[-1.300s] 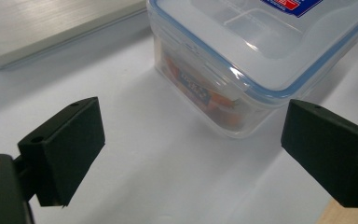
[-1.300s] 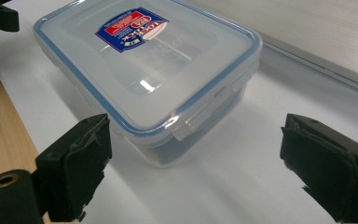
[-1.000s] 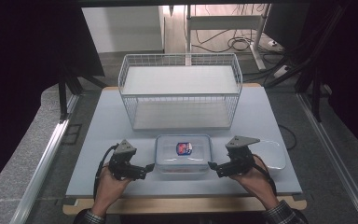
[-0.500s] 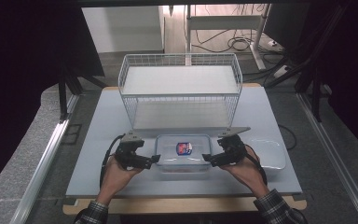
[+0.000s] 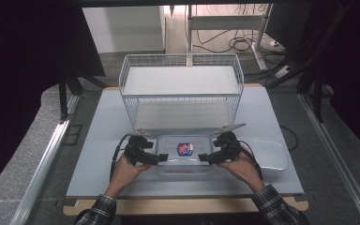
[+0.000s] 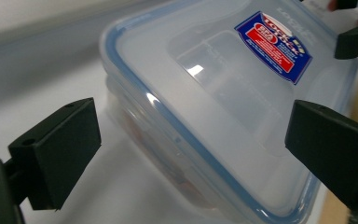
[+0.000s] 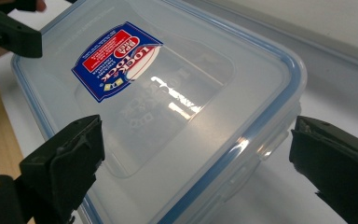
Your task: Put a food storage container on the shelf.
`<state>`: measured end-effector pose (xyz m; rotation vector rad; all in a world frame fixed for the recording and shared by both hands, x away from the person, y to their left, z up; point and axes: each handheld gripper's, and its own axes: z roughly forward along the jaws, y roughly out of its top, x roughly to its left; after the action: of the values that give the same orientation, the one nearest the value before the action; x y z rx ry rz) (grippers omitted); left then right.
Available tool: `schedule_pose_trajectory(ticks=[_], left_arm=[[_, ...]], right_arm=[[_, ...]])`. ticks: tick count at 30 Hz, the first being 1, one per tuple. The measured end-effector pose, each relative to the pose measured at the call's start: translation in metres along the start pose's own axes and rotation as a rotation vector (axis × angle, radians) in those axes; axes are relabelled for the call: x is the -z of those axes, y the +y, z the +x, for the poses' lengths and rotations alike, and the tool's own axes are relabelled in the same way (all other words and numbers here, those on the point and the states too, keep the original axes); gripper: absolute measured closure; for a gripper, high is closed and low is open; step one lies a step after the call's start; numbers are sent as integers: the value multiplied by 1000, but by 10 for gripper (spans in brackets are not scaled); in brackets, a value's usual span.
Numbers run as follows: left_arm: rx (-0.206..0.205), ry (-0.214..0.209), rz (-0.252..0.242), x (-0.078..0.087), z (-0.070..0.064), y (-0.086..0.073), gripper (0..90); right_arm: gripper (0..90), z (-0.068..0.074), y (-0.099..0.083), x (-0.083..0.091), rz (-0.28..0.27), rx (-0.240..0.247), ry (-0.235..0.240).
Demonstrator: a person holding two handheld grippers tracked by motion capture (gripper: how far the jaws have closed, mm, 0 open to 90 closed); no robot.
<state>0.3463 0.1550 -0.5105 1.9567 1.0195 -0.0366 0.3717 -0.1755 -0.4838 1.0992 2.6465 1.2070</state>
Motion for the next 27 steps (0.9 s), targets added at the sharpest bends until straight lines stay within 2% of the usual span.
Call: schedule_pose_trajectory(ticks=[1, 2, 3, 4, 5, 6, 8, 10, 14, 15, 16, 17, 18, 20, 24, 25, 27], left_arm=[[11, -34, 13, -2, 2, 0, 32], [22, -55, 19, -4, 3, -1, 29], [36, -98, 35, -8, 3, -2, 30], [36, -98, 35, -8, 3, -2, 20], [40, -102, 44, -10, 2, -3, 7], [41, -102, 48, -10, 2, -3, 7], [50, -107, 57, -8, 2, -3, 22], [43, -107, 54, -1, 0, -6, 84], [48, -115, 39, 7, 1, -8, 196], [77, -119, 22, 11, 1, -10, 233], [77, -119, 22, 11, 1, -10, 279], [86, -136, -8, 18, 1, -14, 324], [86, -136, -8, 18, 1, -14, 365], [82, -151, -39, 25, 0, -19, 431], [87, -127, -48, 28, -6, -21, 452], [104, -119, -60, 29, -8, -22, 468], [113, -122, -70, 30, -9, -23, 483]], right_arm=[[30, -2, 0, -1, 3, -9, 9], [31, -4, 0, -1, 11, -36, 27], [33, -7, -2, -3, 16, -66, 56], [33, -7, -2, -3, 16, -66, 56], [37, -8, -3, -6, 33, -100, 94], [37, -8, -3, -6, 33, -100, 94], [26, -9, -5, -9, 51, -128, 124], [63, -8, -5, -6, 56, -132, 120], [106, -4, -6, 0, 58, -109, 112], [135, -2, -7, 3, 60, -106, 109], [135, -2, -7, 3, 60, -106, 109], [224, 0, -10, 10, 38, -117, 105], [277, -1, -11, 14, 26, -117, 111], [358, -3, -15, 22, -2, -137, 128], [415, -5, -19, 26, -30, -171, 149], [455, -5, -21, 29, -42, -192, 160], [476, -7, -23, 31, -49, -207, 175]])
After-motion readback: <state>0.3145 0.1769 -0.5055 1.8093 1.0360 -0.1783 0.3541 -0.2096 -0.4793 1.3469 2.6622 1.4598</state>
